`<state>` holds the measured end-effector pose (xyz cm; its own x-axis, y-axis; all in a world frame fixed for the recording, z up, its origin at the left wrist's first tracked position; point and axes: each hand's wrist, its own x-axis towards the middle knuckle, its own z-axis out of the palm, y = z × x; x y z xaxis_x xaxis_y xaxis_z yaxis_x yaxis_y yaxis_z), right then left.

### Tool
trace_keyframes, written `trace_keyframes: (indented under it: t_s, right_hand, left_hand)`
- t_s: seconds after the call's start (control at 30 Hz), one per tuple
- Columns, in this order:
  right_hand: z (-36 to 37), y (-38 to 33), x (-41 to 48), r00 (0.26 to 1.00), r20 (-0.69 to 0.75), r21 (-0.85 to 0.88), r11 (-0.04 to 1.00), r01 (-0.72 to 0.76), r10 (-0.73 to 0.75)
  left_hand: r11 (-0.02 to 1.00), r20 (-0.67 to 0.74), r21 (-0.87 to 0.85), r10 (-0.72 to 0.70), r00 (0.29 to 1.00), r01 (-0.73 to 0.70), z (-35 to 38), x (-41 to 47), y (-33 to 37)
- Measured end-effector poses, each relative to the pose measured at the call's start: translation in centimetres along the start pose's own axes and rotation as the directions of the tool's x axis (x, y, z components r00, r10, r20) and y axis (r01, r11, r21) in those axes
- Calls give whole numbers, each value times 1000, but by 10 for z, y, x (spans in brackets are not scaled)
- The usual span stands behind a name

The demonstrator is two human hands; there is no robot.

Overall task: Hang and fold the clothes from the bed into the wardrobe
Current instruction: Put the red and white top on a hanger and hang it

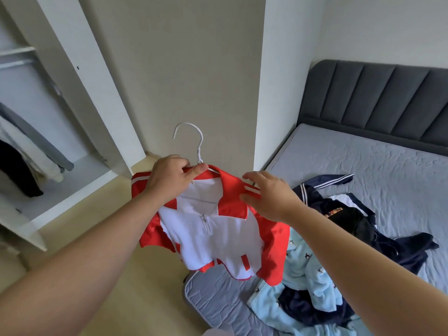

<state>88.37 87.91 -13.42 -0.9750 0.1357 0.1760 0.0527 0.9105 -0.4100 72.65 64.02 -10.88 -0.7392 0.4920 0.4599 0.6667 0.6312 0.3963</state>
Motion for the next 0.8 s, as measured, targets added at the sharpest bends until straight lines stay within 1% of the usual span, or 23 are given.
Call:
trace_keyframes:
  t_s: [0.07,0.1,0.17,0.23,0.3,0.37,0.43,0.47,0.5,0.6,0.63,0.73,0.8]
  right_hand:
    - [10,-25,12,992,26,-26,992,121,-120]
    - [16,-37,18,989,46,-3,990,139,-138]
    - [27,-54,29,988,64,76,988,133,-138]
    - [37,-65,38,989,18,159,977,141,-146]
    - [47,-74,45,990,-35,191,971,142,-138]
    - [61,-87,52,986,-41,186,969,164,-159]
    - [79,-102,58,980,0,179,964,195,-198]
    - [87,-111,62,980,-2,166,966,199,-201]
    - [94,-117,66,981,-9,147,970,192,-193]
    - [112,-147,89,979,56,140,973,185,-194]
    - [120,-159,99,977,71,136,973,188,-199]
    - [140,-198,131,975,62,89,974,206,-212]
    - [157,-227,154,969,82,68,971,229,-234]
  left_hand:
    - [1000,42,-9,-6,999,6,-5,-6,-3]
    - [1000,40,-4,-2,999,2,-8,-10,-3]
    - [1000,25,13,-6,1000,5,-17,-21,-8]
    - [999,74,31,-15,997,13,-29,-35,-18]
    - [998,127,57,-41,991,34,-43,-48,-35]
    - [990,121,108,-103,987,90,-58,-61,-56]
    - [959,160,216,-219,962,183,-71,-74,-79]
    - [939,178,267,-269,947,217,-76,-81,-91]
    - [923,175,300,-302,937,241,-79,-87,-101]
    - [889,28,321,-352,936,325,-91,-98,-137]
    - [881,-1,326,-363,932,343,-94,-101,-150]
    - [859,4,328,-418,908,394,-103,-102,-195]
    - [856,-7,287,-448,894,431,-116,-96,-228]
